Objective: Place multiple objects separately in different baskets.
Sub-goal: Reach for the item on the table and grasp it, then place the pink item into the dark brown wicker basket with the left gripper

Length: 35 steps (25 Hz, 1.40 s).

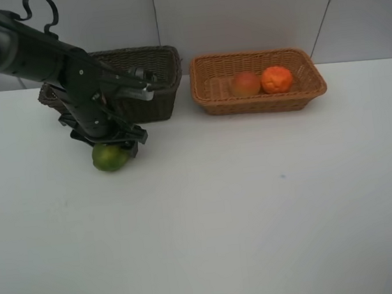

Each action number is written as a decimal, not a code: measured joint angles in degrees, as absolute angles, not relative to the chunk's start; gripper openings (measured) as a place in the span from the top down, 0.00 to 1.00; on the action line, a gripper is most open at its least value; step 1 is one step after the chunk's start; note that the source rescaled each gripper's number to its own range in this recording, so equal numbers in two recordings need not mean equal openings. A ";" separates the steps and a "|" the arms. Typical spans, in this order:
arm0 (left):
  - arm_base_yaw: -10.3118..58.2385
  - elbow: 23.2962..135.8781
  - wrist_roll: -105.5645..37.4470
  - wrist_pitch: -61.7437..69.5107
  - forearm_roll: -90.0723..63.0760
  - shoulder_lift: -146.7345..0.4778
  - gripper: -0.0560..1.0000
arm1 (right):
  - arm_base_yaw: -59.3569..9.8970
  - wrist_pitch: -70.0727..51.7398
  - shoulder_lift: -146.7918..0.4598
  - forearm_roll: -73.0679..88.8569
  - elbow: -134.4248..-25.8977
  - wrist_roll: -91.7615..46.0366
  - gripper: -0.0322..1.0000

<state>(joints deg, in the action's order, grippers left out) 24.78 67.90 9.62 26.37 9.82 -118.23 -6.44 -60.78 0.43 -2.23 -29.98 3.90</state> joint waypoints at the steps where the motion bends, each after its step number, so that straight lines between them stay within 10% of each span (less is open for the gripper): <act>1: 24.78 67.90 9.62 26.37 9.82 -118.58 0.06 | -6.44 -60.78 0.43 -2.23 -29.98 3.90 0.15; 5: 24.78 67.90 9.57 26.37 9.82 -118.81 0.09 | -6.44 -60.78 0.43 -2.23 -29.98 3.90 0.15; 8: 24.78 67.90 9.57 26.37 9.90 -118.81 0.33 | -6.44 -60.78 0.43 -2.23 -29.98 3.90 0.15; 35: 24.78 68.25 9.45 29.21 9.96 -116.31 0.33 | -6.44 -60.78 0.43 -2.23 -29.98 3.95 0.15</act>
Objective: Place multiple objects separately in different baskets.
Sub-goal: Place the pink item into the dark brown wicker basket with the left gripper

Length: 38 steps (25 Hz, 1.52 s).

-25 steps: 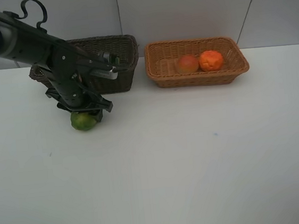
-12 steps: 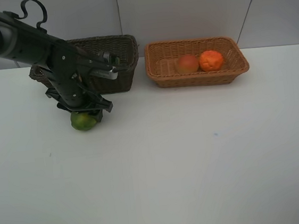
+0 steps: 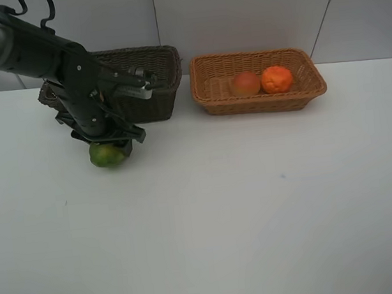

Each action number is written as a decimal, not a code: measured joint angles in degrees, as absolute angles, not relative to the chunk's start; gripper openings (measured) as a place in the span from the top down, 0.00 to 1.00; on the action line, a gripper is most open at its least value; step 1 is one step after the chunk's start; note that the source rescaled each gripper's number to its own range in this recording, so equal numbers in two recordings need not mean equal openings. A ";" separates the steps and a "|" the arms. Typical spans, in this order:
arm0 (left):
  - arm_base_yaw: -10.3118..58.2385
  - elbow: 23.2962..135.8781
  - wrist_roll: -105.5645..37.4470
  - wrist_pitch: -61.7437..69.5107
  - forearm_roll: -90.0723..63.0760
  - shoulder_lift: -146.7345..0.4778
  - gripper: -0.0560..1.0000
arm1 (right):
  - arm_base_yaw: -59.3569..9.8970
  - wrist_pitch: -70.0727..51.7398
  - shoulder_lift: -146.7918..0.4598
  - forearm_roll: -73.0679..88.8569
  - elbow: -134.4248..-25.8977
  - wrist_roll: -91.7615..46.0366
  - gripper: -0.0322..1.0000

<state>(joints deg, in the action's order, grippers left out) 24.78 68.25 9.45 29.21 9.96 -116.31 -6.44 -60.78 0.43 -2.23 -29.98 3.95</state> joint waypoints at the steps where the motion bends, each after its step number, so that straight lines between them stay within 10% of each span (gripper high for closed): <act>1: 24.78 68.37 9.45 29.70 9.96 -115.73 0.33 | -6.44 -60.78 0.43 -2.23 -29.98 3.95 0.15; 16: 32.09 70.79 19.85 39.58 4.70 -109.95 0.33 | -6.44 -60.78 0.43 -2.28 -29.98 4.02 0.15; 38: 40.04 106.48 38.65 32.61 17.69 -125.55 0.33 | -6.44 -60.78 0.43 -2.39 -29.98 4.02 0.15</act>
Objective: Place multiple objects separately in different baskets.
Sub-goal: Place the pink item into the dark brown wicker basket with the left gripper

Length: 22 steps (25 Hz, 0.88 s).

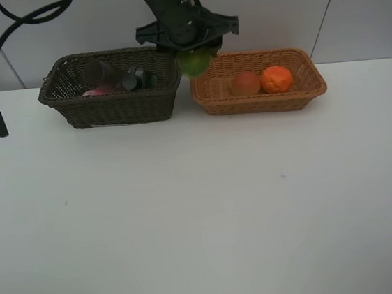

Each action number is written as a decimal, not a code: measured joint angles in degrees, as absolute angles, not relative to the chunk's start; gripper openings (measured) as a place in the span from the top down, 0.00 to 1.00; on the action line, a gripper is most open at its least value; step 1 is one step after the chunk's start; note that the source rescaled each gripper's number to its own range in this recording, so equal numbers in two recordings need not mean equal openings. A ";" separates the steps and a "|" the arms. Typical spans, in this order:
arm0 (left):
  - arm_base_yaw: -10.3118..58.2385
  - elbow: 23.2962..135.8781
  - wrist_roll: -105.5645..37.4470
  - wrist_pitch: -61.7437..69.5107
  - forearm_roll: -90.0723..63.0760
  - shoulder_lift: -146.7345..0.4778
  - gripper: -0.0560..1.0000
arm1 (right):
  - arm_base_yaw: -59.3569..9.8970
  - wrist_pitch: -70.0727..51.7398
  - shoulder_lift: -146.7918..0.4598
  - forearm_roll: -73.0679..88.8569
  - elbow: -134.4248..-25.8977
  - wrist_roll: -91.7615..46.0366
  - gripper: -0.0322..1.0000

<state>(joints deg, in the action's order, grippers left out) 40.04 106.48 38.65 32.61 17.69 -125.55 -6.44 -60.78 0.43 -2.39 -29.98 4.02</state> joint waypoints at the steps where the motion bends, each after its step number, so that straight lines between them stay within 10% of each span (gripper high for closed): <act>1: 40.04 106.48 39.16 29.93 17.68 -126.10 0.33 | -6.44 -60.78 0.43 -2.39 -29.98 4.02 0.15; 22: 38.67 106.48 38.02 9.15 20.27 -137.76 0.33 | -6.44 -60.78 0.43 -2.39 -29.98 4.03 0.15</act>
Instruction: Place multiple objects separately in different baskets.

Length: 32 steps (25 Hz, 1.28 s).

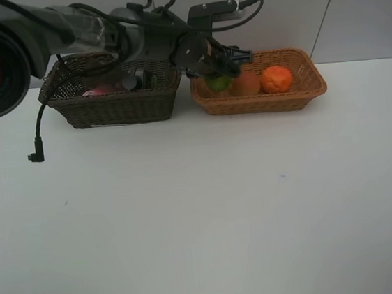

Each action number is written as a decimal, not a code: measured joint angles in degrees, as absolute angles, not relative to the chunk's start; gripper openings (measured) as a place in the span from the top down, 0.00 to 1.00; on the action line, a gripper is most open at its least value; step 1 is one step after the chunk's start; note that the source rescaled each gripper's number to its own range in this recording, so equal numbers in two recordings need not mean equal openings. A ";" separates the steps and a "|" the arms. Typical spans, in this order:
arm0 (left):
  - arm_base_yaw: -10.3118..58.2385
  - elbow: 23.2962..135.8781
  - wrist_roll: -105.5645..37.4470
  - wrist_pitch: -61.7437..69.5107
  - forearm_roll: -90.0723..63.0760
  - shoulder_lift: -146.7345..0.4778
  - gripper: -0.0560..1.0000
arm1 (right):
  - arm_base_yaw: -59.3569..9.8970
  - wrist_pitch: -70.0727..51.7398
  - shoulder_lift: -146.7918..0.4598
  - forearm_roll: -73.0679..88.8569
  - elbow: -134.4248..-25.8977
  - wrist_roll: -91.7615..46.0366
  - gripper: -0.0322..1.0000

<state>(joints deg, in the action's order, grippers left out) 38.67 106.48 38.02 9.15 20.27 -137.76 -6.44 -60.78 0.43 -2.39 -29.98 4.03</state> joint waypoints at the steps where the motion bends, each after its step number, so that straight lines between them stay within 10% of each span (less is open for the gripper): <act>1: 38.68 106.48 37.80 9.15 20.27 -138.00 0.33 | -6.44 -60.78 0.43 -2.39 -29.98 4.03 0.15; 20: 38.55 106.48 36.05 10.04 20.34 -135.84 0.14 | -6.44 -60.78 0.43 -2.39 -29.98 4.03 0.15; 32: 32.42 106.40 19.96 42.78 13.38 -120.18 0.14 | -6.44 -60.78 0.43 -2.39 -29.98 4.03 0.15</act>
